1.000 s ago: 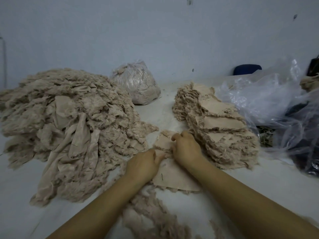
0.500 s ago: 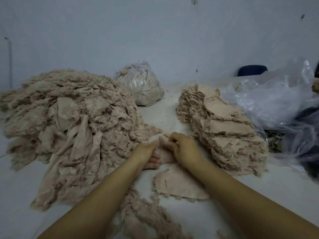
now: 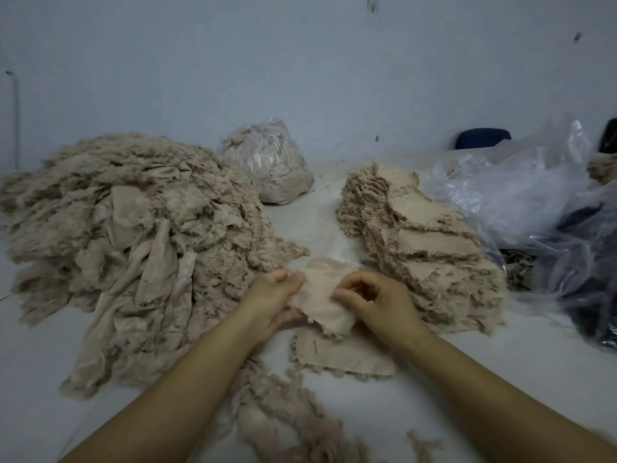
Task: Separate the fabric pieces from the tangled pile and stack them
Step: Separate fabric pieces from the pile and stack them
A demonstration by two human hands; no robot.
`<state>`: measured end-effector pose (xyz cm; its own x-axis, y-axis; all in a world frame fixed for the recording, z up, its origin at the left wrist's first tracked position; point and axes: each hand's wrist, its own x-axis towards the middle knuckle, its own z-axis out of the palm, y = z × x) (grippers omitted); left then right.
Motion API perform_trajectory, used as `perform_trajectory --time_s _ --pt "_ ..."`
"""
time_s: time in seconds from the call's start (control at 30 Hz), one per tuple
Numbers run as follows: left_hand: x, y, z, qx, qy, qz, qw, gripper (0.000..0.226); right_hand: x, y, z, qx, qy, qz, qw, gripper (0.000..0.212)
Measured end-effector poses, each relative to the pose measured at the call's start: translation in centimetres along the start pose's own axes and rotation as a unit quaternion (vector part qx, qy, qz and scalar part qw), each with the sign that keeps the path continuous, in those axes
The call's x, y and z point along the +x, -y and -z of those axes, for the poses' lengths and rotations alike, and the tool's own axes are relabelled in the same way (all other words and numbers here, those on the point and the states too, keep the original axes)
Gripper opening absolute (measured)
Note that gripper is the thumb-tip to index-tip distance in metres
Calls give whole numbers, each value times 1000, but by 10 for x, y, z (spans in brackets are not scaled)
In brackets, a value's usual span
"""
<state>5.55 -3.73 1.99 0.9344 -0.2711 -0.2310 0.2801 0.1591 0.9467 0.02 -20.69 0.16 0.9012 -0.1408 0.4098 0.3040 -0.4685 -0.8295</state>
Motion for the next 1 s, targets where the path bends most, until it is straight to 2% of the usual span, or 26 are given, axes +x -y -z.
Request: perform_trajectory --time_s 0.07,0.13,0.3,0.4,0.53,0.6,0.7,0.73,0.8,0.87,0.93,1.0 --pt "-6 1 -1 75 -8 -13 997 6 -5 -1 6 -10 7 -27 1000 22" --pt "-12 1 2 117 8 -5 993 14 -8 -1 14 -14 22 -60 998 27" --pt "-23 2 6 213 54 28 975 29 -12 1 24 31 103 -163 981 23" --pt "-25 3 6 235 67 24 969 19 -15 0 25 -15 130 -163 978 22" --pt "-24 7 10 347 83 -36 933 15 -17 -1 26 -44 142 -163 975 20" --pt "-20 8 14 380 88 -42 920 18 -17 0 27 -54 160 -161 972 20" --pt "-14 8 21 477 103 -49 872 25 -14 3 30 -78 214 -159 961 15" --pt "-13 9 23 484 106 -49 867 25 -11 3 30 -90 214 -155 960 11" --pt "-11 11 25 452 110 -44 884 23 -2 4 26 -129 161 -127 970 4" --pt "-9 12 23 387 96 -37 916 17 12 4 16 -202 96 -77 972 2" --pt "-5 13 21 330 60 -37 941 6 27 1 0 -274 100 -37 956 17" --pt "1 12 18 297 30 -28 954 7 39 -7 -15 -327 147 -32 933 29"
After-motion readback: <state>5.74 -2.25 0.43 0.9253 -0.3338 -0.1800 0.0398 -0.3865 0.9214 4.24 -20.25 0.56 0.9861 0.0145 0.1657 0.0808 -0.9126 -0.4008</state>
